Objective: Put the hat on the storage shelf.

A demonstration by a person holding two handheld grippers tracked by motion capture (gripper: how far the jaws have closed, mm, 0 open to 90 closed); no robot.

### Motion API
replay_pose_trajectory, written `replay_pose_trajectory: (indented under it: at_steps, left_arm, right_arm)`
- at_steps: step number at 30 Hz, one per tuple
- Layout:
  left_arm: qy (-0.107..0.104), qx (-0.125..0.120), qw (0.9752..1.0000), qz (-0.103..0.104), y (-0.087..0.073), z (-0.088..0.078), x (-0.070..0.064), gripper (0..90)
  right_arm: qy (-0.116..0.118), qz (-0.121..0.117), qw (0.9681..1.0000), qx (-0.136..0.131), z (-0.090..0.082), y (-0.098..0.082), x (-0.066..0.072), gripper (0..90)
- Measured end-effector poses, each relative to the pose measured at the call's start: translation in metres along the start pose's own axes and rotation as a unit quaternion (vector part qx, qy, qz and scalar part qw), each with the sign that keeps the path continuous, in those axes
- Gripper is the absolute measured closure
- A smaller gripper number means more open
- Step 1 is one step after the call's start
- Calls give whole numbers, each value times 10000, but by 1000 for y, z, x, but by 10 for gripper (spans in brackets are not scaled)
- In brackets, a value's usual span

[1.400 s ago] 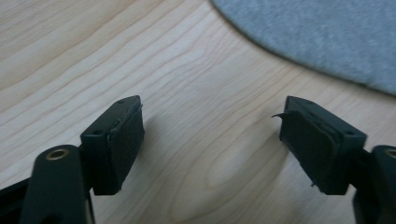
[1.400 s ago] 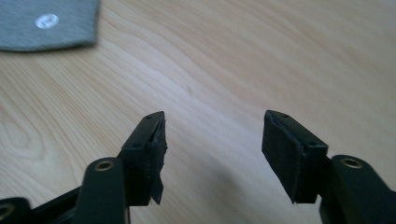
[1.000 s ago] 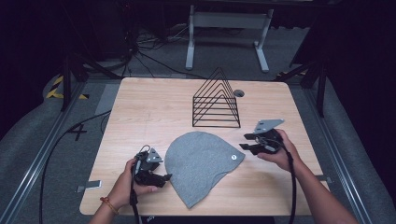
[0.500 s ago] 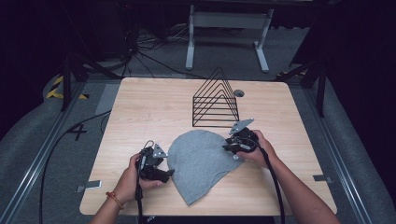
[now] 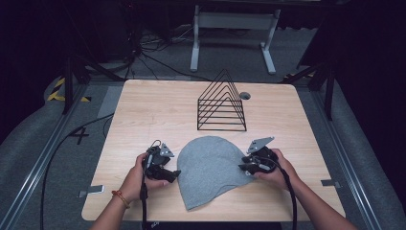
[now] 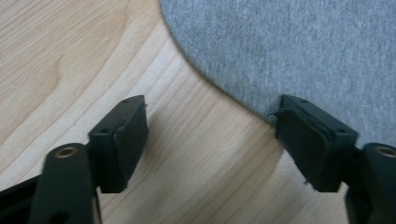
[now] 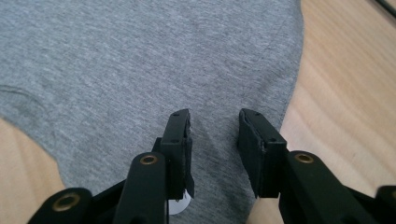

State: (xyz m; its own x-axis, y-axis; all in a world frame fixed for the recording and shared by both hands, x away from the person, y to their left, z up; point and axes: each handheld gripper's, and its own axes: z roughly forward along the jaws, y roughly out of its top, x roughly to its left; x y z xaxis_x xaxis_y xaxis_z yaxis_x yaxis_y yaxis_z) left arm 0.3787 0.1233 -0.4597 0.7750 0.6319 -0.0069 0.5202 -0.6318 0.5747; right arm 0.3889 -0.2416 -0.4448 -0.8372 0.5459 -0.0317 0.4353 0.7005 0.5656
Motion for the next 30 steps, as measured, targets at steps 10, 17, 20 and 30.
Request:
replay_pose_trajectory:
  at_steps: [10, 17, 20, 30]
  left_arm:
    - [-239, 123, 9996, 103, 16, 4, -3, 308]
    - [-451, 284, 9984, 188, 38, 12, 6, 464]
    - [-593, 495, 9967, 241, 45, 16, 10, 481]
    - [-562, 999, 9928, 343, 69, 25, 17, 463]
  right_arm:
    - [-134, -119, 9998, -16, -16, -7, 12, 686]
    - [-277, -220, 9994, -45, -12, 34, -15, 661]
    - [-226, -206, 9995, 54, -4, 45, -25, 638]
    - [1, -349, 9965, 756, 30, 79, -39, 534]
